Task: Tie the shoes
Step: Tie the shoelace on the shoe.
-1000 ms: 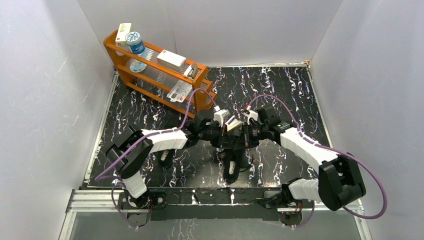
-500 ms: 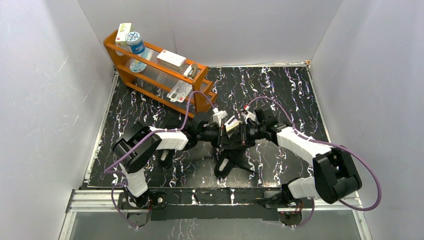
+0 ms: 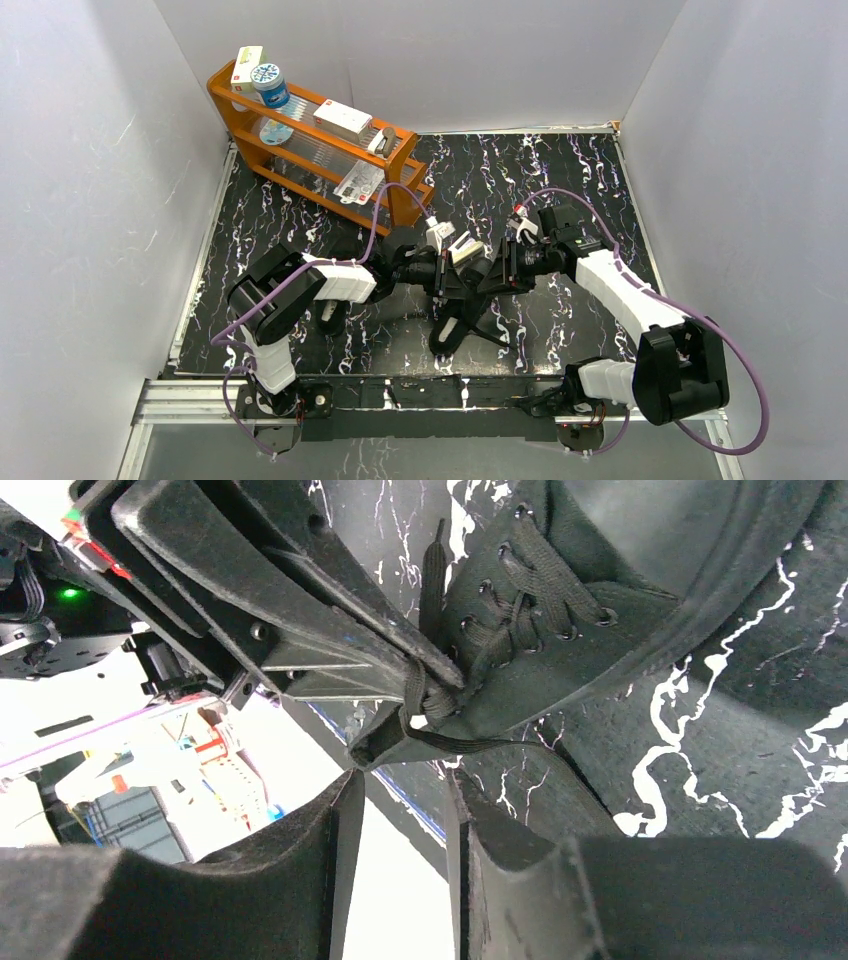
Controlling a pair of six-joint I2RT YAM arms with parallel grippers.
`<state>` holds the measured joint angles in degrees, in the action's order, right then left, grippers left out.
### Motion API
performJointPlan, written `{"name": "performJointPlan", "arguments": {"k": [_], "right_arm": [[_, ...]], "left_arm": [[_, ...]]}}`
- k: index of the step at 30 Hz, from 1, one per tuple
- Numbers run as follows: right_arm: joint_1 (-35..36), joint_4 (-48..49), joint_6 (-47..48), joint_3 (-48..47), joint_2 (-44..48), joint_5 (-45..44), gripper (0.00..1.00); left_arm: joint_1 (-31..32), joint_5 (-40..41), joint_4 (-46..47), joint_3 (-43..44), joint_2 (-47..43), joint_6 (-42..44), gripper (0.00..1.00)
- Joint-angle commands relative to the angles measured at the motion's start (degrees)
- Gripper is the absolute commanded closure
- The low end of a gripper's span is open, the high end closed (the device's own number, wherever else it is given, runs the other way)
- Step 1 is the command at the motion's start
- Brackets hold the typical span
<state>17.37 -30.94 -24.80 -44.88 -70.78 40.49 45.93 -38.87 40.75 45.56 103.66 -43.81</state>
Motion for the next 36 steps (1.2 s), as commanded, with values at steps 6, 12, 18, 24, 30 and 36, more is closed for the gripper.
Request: {"name": "performJointPlan", "arguments": {"k": [6,12,18,24,30,36], "right_arm": [[-1.37,11.29,-6.98,3.79,-4.77,6.64,0.68],[-1.37,13.21,-6.93,4.1,-7.37,6.75,0.67],[-1.3,15.67,-7.83,5.58,-8.8,7.52,0.65],[-1.37,18.17,-8.28,6.44,-10.63,8.78,0.75],[-1.2,19.25,-8.73,6.43,-11.39,9.84,0.66],[-0.78,21.51,-10.31,7.46,-11.45,10.76,0.65]], "left_arm": [[0.29,-1.52,2.46,-0.3,-1.2,-0.13,1.0],[0.26,-1.9,2.51,-0.12,-1.26,-0.2,1.0],[0.29,-2.12,2.66,0.26,-1.1,-0.4,1.0],[0.29,-2.3,2.84,0.47,-0.95,-0.61,1.0],[0.23,-2.81,3.45,0.88,-0.33,-1.18,1.0],[0.3,-3.46,3.97,1.52,0.38,-1.63,1.0]]}}
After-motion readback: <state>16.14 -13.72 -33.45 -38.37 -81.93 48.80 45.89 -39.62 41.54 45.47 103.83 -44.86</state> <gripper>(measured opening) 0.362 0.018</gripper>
